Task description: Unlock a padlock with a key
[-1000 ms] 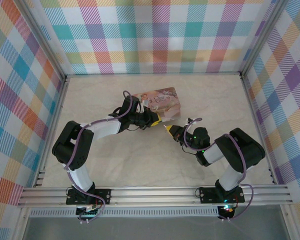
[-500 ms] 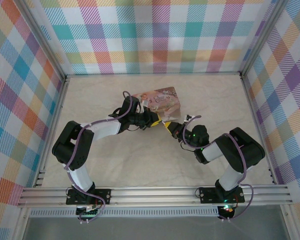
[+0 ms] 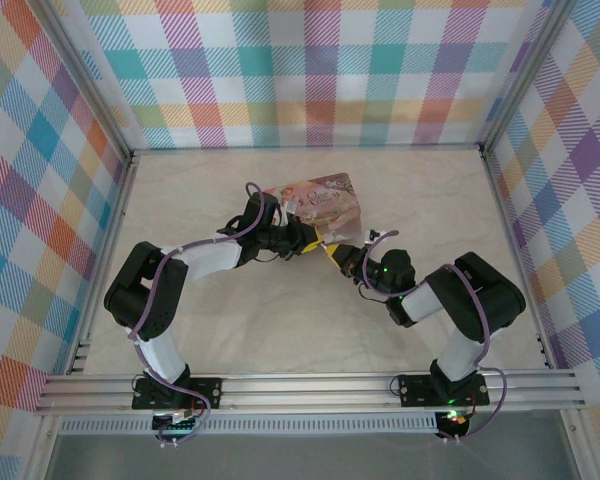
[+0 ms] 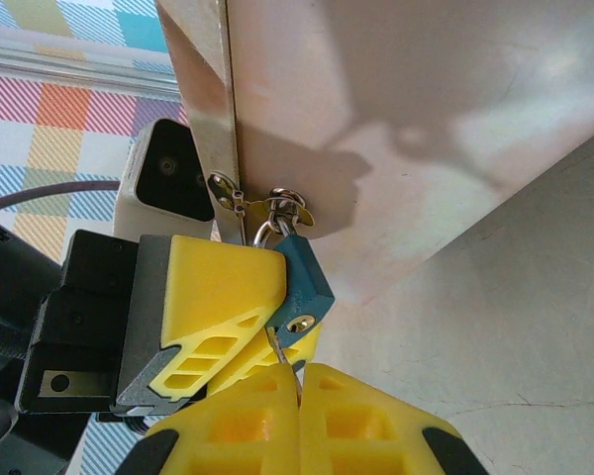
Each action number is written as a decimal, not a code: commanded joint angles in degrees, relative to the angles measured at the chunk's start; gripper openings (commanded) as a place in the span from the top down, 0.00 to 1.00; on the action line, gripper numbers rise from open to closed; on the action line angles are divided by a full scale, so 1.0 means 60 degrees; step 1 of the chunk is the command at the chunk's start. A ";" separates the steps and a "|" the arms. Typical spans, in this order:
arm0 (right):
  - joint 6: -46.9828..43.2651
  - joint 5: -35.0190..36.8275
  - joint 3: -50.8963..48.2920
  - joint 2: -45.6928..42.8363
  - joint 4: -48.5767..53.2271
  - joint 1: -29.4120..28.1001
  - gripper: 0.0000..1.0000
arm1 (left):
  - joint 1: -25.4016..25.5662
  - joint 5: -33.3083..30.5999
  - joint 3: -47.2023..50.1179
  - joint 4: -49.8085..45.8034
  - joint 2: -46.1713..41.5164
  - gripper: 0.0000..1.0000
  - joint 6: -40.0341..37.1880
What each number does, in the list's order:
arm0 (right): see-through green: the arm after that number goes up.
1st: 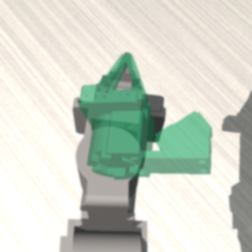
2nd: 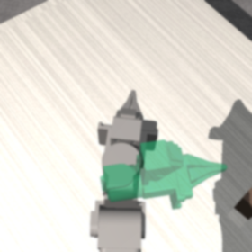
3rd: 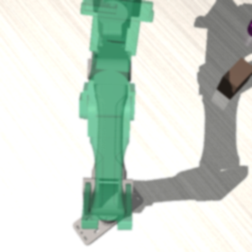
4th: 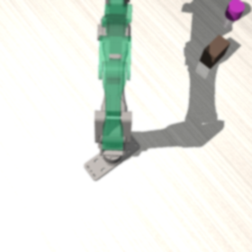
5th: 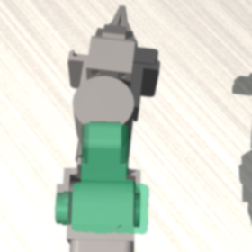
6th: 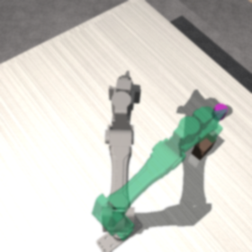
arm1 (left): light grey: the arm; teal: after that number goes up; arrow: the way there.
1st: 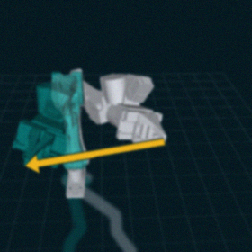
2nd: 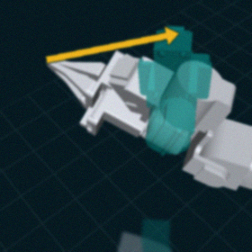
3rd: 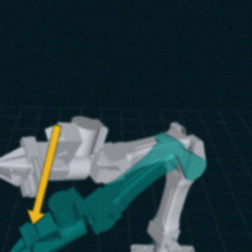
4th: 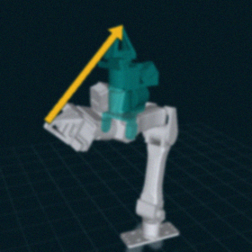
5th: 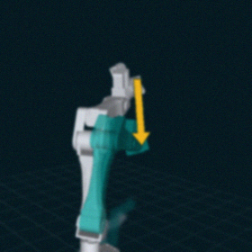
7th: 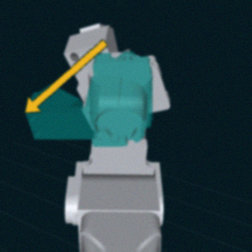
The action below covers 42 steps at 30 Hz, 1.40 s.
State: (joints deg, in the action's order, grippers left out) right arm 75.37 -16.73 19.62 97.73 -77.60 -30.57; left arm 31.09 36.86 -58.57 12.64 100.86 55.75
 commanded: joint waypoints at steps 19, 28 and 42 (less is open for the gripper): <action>0.0063 0.0210 -0.0299 0.0079 -0.0499 -0.0106 1.00 | 0.0077 0.0400 0.0034 0.0705 -0.0358 0.90 0.0230; 0.0021 0.0273 -0.0093 0.0026 -0.0497 -0.0106 1.00 | 0.0077 0.0433 0.0110 0.0793 -0.0383 0.90 0.0304; 0.0006 0.0282 0.0224 0.0209 -0.0499 -0.0098 1.00 | 0.0106 0.0477 0.0205 0.0880 -0.0390 0.90 0.0318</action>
State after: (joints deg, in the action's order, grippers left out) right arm 75.85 -15.44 19.31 98.15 -78.00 -30.83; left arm 31.09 37.01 -58.19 14.11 100.86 56.18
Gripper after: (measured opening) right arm 0.051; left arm 0.104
